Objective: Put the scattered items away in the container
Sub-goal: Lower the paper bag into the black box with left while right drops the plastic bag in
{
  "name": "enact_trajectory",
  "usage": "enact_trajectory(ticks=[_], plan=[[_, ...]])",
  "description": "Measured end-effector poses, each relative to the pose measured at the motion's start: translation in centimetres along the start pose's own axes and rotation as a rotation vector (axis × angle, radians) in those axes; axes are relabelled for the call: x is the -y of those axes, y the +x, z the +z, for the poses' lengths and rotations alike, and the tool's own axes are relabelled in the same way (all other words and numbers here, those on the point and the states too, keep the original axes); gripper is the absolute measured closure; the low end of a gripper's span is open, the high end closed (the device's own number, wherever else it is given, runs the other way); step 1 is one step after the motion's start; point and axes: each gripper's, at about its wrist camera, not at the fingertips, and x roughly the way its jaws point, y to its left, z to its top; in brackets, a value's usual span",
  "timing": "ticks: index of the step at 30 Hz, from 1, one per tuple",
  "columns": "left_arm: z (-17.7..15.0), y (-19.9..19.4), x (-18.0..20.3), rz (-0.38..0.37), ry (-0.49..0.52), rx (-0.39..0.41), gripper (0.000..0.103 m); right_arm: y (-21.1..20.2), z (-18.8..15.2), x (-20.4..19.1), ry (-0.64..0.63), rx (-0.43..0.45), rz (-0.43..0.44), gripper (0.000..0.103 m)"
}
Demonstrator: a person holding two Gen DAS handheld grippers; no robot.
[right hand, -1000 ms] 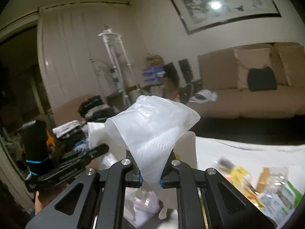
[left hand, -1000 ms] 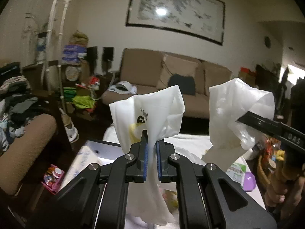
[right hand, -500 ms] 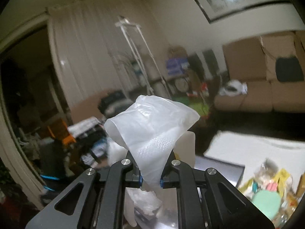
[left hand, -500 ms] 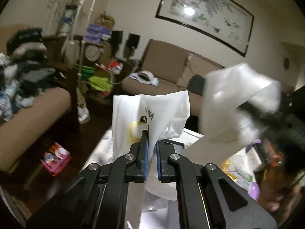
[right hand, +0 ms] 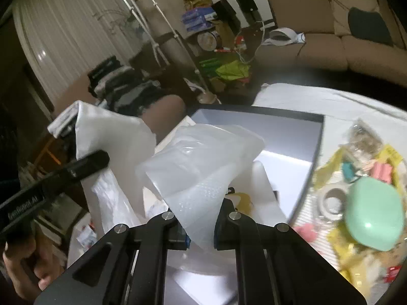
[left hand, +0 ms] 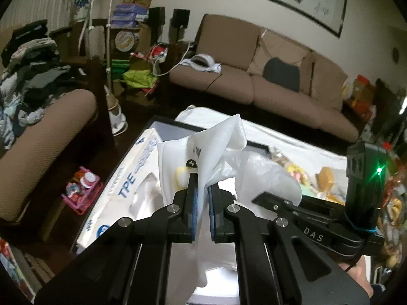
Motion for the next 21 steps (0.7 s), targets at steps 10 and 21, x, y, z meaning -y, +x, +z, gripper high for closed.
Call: enact_trajectory(ticks=[10,21], plan=[[-0.8,1.7,-1.1,0.146,0.008,-0.06,0.092,-0.4,3.8,-1.8,0.042,0.089,0.055,0.091],[-0.1,-0.8,-3.5,0.196,-0.107,0.025,0.012,-3.0,4.3,-0.8,0.068,0.024,0.017,0.013]])
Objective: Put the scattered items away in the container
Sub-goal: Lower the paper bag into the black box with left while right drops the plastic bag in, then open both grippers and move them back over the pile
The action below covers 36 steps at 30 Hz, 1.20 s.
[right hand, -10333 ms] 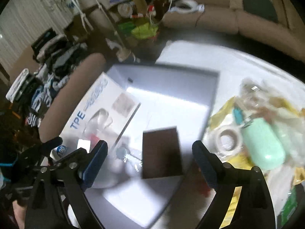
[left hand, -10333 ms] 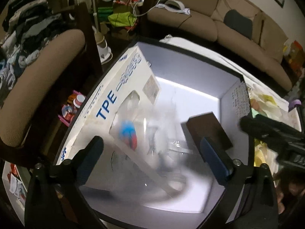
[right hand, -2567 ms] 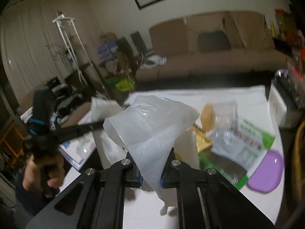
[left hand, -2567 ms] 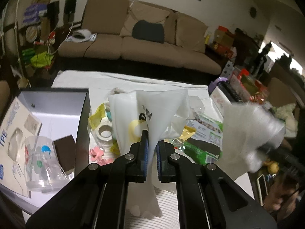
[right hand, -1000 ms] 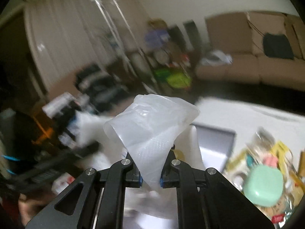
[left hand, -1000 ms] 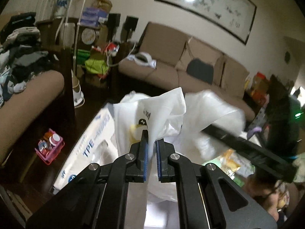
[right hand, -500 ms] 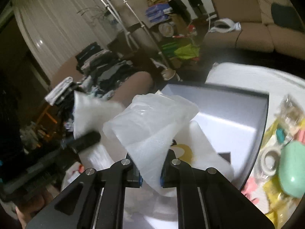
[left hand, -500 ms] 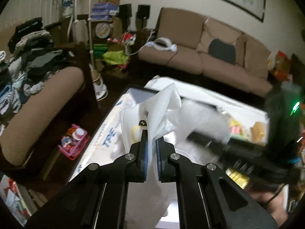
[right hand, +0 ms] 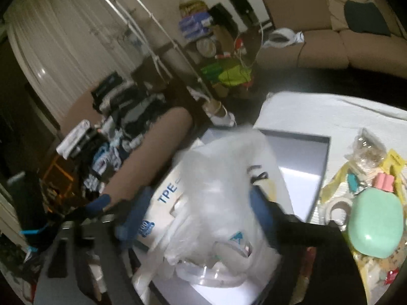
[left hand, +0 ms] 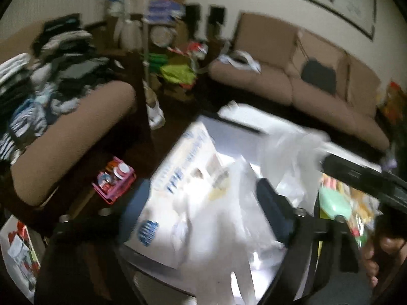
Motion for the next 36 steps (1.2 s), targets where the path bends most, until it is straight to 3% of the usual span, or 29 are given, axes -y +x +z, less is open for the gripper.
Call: enact_trajectory(ticks=[2,6,9,10,11,13,15,16,17,20,24,28,32,36], plan=[[0.3,-0.8,-1.3,0.02,-0.041,0.038,0.005,-0.9,0.3,0.0,-0.003,-0.033,-0.021,0.0],[0.7,-1.4,-2.8,0.099,-0.059,0.064,0.0,-1.2,-0.9,-1.7,-0.099,-0.154,-0.103,0.0],[0.7,-1.5,-3.6,0.13,-0.082,0.062,0.0,1.7,-4.0,-5.2,-0.218,-0.354,-0.034,0.003],[0.7,-1.4,-3.7,0.14,-0.077,0.056,0.0,3.0,-5.3,-6.4,-0.245,-0.43,0.001,0.013],[0.6,-1.2,-3.7,0.169,-0.062,0.048,0.0,4.5,-6.5,-7.1,-0.249,-0.499,0.032,0.031],[0.5,-0.9,-3.4,0.215,-0.034,0.037,0.0,6.2,-7.7,-6.7,-0.213,-0.564,0.028,0.053],[0.3,-0.6,-3.7,0.204,-0.044,0.027,0.0,7.8,-8.7,-5.4,-0.161,-0.603,-0.004,0.071],[0.3,-0.6,-3.9,0.189,-0.059,0.026,0.0,8.2,-8.9,-4.9,-0.132,-0.608,0.015,0.083],[0.4,-0.5,-4.0,0.182,-0.065,0.026,0.0,8.7,-8.9,-4.4,-0.113,-0.611,0.012,0.084],[0.5,-0.7,-4.1,0.174,-0.069,0.038,0.0,11.4,-8.6,-3.1,-0.141,-0.604,-0.147,0.084],[0.6,-0.6,-4.1,0.166,-0.073,0.035,0.0,13.8,-6.9,-0.2,-0.01,-0.493,-0.187,0.088],[0.5,-0.3,-4.5,0.167,-0.081,0.024,0.0,11.4,-5.4,-2.2,-0.011,-0.423,-0.113,0.084],[0.5,-0.6,-5.1,0.175,-0.109,0.028,0.0,8.2,-6.3,-5.3,-0.045,-0.506,0.05,0.084],[0.3,-0.7,-5.5,0.172,-0.136,0.027,0.0,7.9,-7.2,-8.9,-0.157,-0.578,0.067,0.084]])
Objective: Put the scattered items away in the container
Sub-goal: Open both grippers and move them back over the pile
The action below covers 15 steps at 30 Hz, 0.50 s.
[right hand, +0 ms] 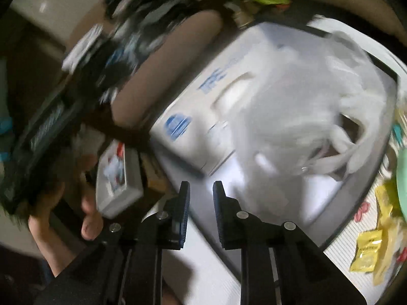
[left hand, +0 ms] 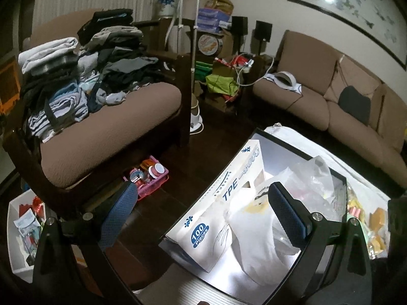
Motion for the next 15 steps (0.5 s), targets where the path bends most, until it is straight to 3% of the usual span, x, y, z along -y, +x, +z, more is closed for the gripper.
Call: enact_trajectory(ticks=[2,3,4,5,6,9,11,15], plan=[[-0.1,-0.1,-0.2,0.004,-0.013,-0.003,0.0,2.7,0.4,0.7,0.019,-0.076,0.006,0.084],[-0.1,-0.2,-0.2,0.003,-0.025,-0.001,0.0,3.8,0.6,1.9,0.052,-0.097,-0.045,0.084],[0.0,-0.2,-0.3,-0.003,-0.032,0.003,0.0,4.2,0.9,3.1,0.078,-0.091,-0.152,0.084],[0.0,-0.3,-0.2,-0.015,-0.036,0.006,0.0,3.3,1.0,4.1,0.092,-0.04,-0.243,0.085],[0.1,-0.4,0.0,-0.039,-0.028,0.009,0.002,0.8,0.9,5.1,0.108,0.088,-0.31,0.085],[-0.2,-0.8,3.0,-0.211,0.066,-0.016,0.003,-8.5,-2.0,6.6,0.126,0.414,-0.259,0.084],[-0.4,-1.4,6.1,-0.321,0.096,-0.031,0.003,-12.9,-4.4,7.7,0.127,0.461,-0.286,0.075],[-1.7,-3.5,13.8,-0.564,0.204,-0.06,0.002,-21.2,-11.7,11.3,0.188,0.483,-0.425,0.069]])
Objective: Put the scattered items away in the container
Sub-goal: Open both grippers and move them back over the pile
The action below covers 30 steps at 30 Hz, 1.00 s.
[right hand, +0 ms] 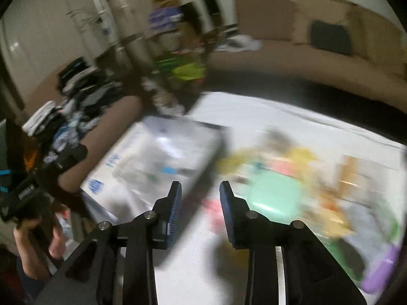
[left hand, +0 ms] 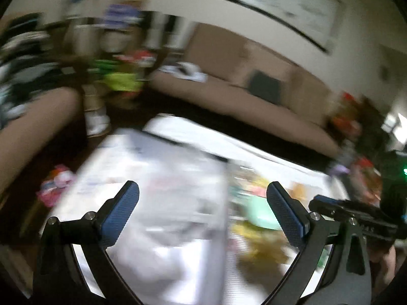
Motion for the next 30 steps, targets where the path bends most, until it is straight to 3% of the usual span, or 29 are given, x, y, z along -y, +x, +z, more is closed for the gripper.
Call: enact_trajectory(ticks=[5,10,13,15,18,20,22,23,25,26,30], plan=[[-3.0,5.2,11.1,-0.13,0.265,-0.136,0.0,-7.2,-6.0,10.0,0.095,-0.004,-0.159,0.021],[-10.7,10.7,19.9,-0.199,0.555,-0.296,0.0,-10.3,-12.0,16.7,0.21,-0.008,-0.18,0.019],[-15.0,13.0,23.0,-0.108,0.717,-0.348,0.0,-9.3,-14.8,17.9,0.264,-0.074,-0.167,0.019],[-17.2,15.0,23.8,-0.063,0.762,-0.395,0.0,-8.7,-15.1,18.7,0.277,-0.139,-0.154,0.019],[-20.0,18.2,23.2,0.035,0.812,-0.446,0.0,-9.2,-15.5,19.4,0.299,-0.107,-0.129,0.019],[-21.5,20.1,23.0,0.134,0.875,-0.438,0.001,-9.2,-15.8,19.7,0.317,-0.114,-0.133,0.019],[-22.6,20.9,23.1,0.23,0.961,-0.36,0.0,-8.8,-15.9,19.7,0.335,-0.127,-0.116,0.019],[-22.8,20.7,23.4,0.257,0.984,-0.287,0.004,-8.5,-15.8,19.6,0.332,-0.138,-0.111,0.019],[-23.1,20.8,23.5,0.334,1.013,-0.213,0.033,-8.2,-15.6,19.0,0.286,-0.15,-0.127,0.019],[-23.2,20.9,23.3,0.316,1.007,-0.233,0.057,-8.1,-15.5,18.6,0.258,-0.154,-0.144,0.019],[-21.8,20.1,22.4,0.222,0.893,-0.284,0.06,-8.0,-15.3,18.3,0.196,-0.155,-0.182,0.019]])
